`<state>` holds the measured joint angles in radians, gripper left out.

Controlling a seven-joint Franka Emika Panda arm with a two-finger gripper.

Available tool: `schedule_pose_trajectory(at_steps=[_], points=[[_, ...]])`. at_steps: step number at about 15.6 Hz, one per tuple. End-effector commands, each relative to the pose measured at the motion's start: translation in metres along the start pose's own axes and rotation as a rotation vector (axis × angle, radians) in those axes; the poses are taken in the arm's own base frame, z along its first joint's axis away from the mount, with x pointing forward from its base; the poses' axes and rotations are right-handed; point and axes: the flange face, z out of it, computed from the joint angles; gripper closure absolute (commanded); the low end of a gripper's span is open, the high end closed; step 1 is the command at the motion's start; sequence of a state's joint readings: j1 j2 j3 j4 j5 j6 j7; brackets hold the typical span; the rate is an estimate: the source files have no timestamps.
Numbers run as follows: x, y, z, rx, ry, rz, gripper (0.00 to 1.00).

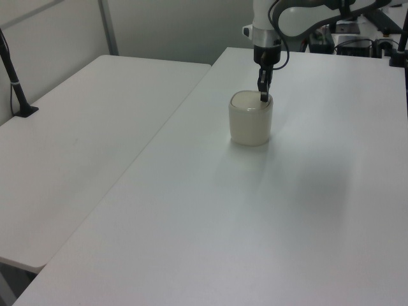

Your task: Open the trash bin

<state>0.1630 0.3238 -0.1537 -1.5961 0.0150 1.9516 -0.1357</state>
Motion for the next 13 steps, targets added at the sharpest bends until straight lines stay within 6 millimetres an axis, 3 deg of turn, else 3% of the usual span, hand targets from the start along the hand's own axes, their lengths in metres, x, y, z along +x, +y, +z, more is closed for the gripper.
schedule_pose_trajectory(at_steps=[1, 6, 9, 11, 13], points=[[0.000, -0.001, 0.001, -0.004, 0.011, -0.035, 1.00], [0.002, -0.007, 0.020, -0.003, -0.024, -0.056, 1.00], [0.002, -0.007, 0.022, -0.003, -0.028, -0.056, 1.00], [0.001, -0.008, 0.018, -0.003, -0.025, -0.056, 1.00], [-0.011, -0.006, -0.009, 0.008, -0.036, -0.052, 1.00]])
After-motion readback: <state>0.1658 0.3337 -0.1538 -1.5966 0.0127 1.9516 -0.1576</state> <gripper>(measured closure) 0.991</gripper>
